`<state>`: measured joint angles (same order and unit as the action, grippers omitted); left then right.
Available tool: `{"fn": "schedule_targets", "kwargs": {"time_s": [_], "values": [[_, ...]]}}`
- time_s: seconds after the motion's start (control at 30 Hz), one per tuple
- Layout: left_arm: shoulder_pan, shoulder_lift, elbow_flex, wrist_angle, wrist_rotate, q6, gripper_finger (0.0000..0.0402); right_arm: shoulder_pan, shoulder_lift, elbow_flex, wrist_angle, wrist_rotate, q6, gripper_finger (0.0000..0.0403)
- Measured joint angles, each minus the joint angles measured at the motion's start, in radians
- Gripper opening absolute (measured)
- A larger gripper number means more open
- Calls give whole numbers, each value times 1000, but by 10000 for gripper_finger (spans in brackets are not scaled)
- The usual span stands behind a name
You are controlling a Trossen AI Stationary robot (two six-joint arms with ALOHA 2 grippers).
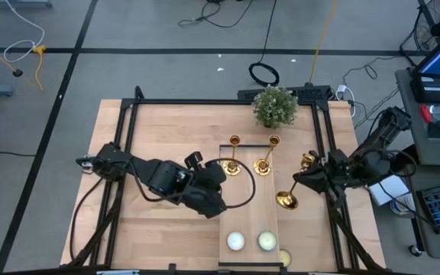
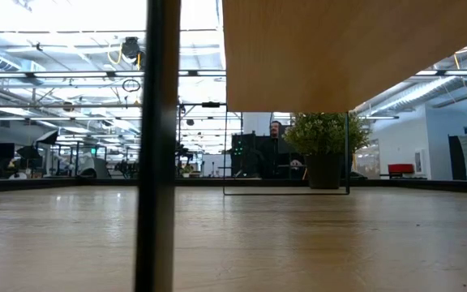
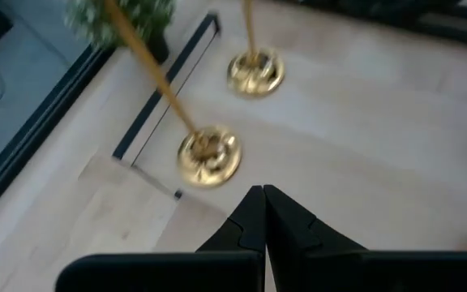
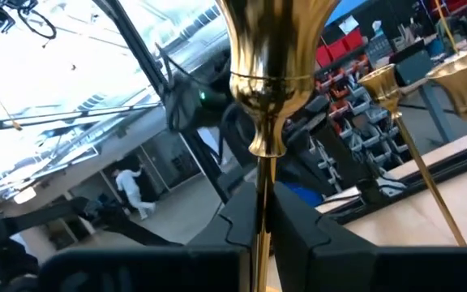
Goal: Pick & Place candle stick holders
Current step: Put the gold candle holder on the shelf
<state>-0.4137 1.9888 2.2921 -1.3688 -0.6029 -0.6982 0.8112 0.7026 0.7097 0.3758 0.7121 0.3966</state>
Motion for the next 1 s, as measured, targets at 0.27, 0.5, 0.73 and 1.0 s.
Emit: {"fn": "schedule_targets", "kwargs": {"time_s": [0.27,0.5,0.73,1.0], "values": [[2,-60,1,259,64,189,1,0,87,0,137,-2,-61,13],[30,-62,1,471,581,411,1,0,193,66,264,-7,-185,13],[67,-51,-2,563,626,444,1,0,310,268,154,-7,-337,13],[85,-60,1,663,550,459,1,0,410,446,-66,-5,-326,13]]}}
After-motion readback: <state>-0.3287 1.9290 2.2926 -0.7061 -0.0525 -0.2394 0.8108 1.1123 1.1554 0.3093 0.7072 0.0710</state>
